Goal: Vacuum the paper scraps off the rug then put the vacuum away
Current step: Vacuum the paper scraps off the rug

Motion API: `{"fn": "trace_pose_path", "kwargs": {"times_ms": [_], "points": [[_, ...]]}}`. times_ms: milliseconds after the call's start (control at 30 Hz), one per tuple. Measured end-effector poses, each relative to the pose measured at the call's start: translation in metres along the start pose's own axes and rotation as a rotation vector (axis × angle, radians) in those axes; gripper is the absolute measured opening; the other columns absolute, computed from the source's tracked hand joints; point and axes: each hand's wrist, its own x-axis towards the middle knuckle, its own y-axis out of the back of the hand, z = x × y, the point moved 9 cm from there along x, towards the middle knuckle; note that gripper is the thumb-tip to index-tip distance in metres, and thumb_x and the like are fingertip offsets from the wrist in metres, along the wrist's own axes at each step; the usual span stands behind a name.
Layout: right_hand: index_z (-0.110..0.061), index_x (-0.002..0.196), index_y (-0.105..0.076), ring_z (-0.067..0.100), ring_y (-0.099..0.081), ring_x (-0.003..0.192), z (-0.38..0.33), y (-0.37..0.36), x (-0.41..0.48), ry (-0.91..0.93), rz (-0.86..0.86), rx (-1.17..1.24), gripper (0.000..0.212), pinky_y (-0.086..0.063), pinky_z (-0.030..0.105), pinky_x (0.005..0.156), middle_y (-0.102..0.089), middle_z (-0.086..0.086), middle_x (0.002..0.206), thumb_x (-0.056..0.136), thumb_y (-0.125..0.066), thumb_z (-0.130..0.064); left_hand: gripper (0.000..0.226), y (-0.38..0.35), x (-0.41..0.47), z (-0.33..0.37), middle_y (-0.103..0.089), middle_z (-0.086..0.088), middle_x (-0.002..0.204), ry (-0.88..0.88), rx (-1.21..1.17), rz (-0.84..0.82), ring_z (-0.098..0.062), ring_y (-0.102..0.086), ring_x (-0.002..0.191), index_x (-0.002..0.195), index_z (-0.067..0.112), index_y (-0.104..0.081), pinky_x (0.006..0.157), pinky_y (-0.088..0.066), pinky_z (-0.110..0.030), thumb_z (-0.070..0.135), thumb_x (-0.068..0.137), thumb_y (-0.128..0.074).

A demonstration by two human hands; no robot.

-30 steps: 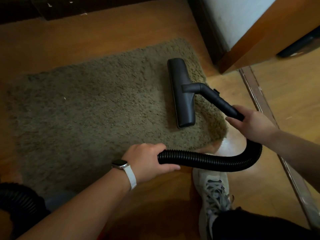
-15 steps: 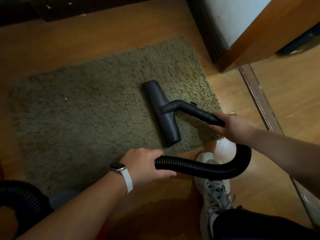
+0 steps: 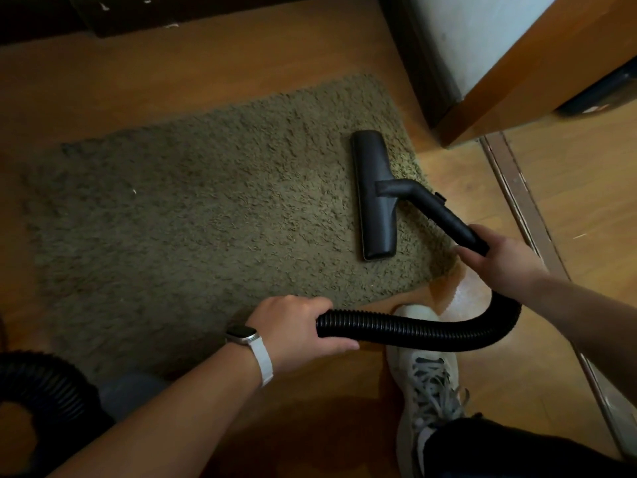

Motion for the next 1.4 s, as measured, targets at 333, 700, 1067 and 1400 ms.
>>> {"fn": "trace_pose_path", "kwargs": {"times_ms": [333, 700, 1067, 1400], "points": [[-0.032, 0.127, -0.052, 0.017, -0.06, 0.06, -0.05, 0.015, 0.013, 0.077, 0.0, 0.027, 0.033, -0.046, 0.031, 0.05, -0.061, -0.001, 0.073, 0.097, -0.057, -0.045, 0.06, 0.018, -0.013, -0.016, -0.06, 0.015, 0.076, 0.044, -0.047, 0.081, -0.001, -0.058, 0.074, 0.098, 0.037, -0.057, 0.067, -0.051, -0.026, 0.088, 0.07, -0.044], [-0.025, 0.109, -0.056, 0.012, -0.057, 0.06, -0.186, 0.008, 0.049, 0.422, -0.059, -0.114, 0.022, -0.045, 0.031, 0.052, -0.059, -0.004, 0.071, 0.095, -0.059, -0.043, 0.057, 0.047, -0.053, -0.07, -0.058, 0.015, 0.078, 0.219, -0.088, 0.243, -0.002, -0.056, 0.074, 0.095, 0.035, -0.057, 0.059, -0.044, -0.017, 0.084, 0.07, -0.048], [-0.027, 0.11, -0.054, 0.014, -0.057, 0.063, -0.296, -0.05, 0.077, 0.68, -0.202, -0.274, 0.03, -0.042, 0.029, 0.056, -0.058, -0.006, 0.074, 0.094, -0.056, -0.052, 0.06, 0.048, -0.08, -0.127, -0.055, 0.016, 0.074, 0.399, -0.083, 0.256, -0.003, -0.057, 0.072, 0.094, 0.036, -0.056, 0.059, -0.041, -0.018, 0.089, 0.065, -0.048], [-0.032, 0.123, -0.044, 0.009, -0.059, 0.069, -0.333, -0.088, 0.076, 0.784, -0.339, -0.412, 0.033, -0.048, 0.029, 0.055, -0.059, -0.007, 0.084, 0.098, -0.049, -0.054, 0.06, 0.023, -0.092, -0.138, -0.055, 0.014, 0.078, 0.471, -0.011, 0.129, -0.007, -0.055, 0.072, 0.089, 0.035, -0.048, 0.066, -0.049, -0.03, 0.091, 0.07, -0.035]]}}
